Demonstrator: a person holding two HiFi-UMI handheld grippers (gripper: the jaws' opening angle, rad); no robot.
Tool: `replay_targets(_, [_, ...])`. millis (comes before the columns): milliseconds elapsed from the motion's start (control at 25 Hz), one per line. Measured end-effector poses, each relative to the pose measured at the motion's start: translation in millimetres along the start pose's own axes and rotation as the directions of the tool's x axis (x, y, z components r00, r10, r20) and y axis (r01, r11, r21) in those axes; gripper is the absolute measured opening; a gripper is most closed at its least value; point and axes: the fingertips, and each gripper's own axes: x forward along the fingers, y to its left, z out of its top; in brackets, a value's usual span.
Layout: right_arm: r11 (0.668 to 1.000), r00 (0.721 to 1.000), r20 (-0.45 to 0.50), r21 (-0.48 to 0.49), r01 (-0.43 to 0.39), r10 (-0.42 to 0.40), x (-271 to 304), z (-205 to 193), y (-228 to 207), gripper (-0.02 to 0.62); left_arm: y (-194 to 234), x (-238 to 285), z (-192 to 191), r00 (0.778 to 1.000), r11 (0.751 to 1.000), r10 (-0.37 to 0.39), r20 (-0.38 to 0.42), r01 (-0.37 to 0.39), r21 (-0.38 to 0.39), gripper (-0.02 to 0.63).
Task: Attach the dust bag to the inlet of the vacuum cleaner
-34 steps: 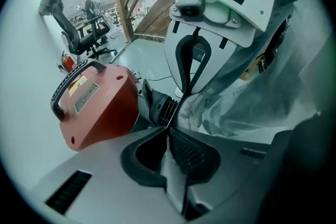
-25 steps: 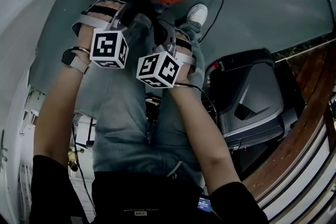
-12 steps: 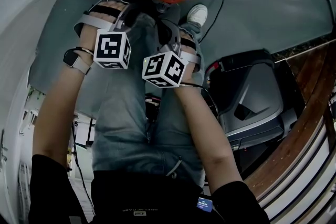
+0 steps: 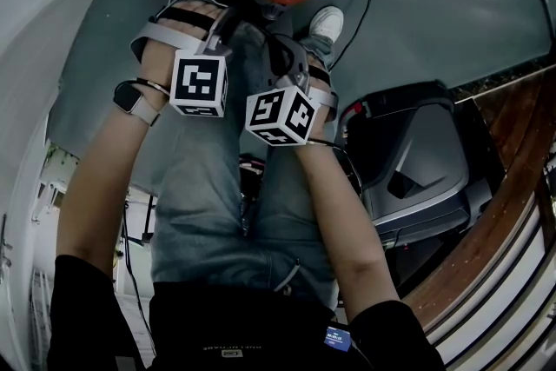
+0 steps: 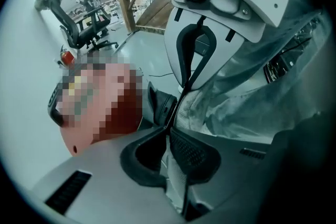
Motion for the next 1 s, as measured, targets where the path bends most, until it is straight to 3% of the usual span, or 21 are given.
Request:
replay_targets(80, [1.000,1.000,0.002,-0.002,0.015,-0.015,0.0,1.5,-1.4,0.032,1.1,-2.1,0.5,1.000,1.000,0.012,0.005,-0.012,0.007,0.032])
replay_targets(400, [0.993,0.999,0.003,-0.112,0.036,-0.036,2.1,20.6,-5.4,0.032,-1.4,-0.4,-21.5,0.999,0.994,0.034,0.028,-0.031,-0.108,0.032])
replay_targets(640, [1.000,1.000,0.008,-0.022,0.004,-0.004,-0.1,4.7,-7.3,0.031,5.4,2.9,-4.6,1.000,1.000,0.017,0.009,-0.017,-0.019,0.032])
replay_targets(760, [0.999,1.000,-0.002,-0.025,0.021,-0.021,-0.7,5.1,-7.8,0.032,8.0,1.7,-0.9,1.000,1.000,0.018,0.010,-0.018,0.022,0.032])
replay_targets(1000, [0.995,0.999,0.001,-0.091,0.038,-0.038,-1.7,23.1,-8.0,0.031,7.0,3.0,-20.5,1.000,0.997,0.022,0.015,-0.021,-0.071,0.032])
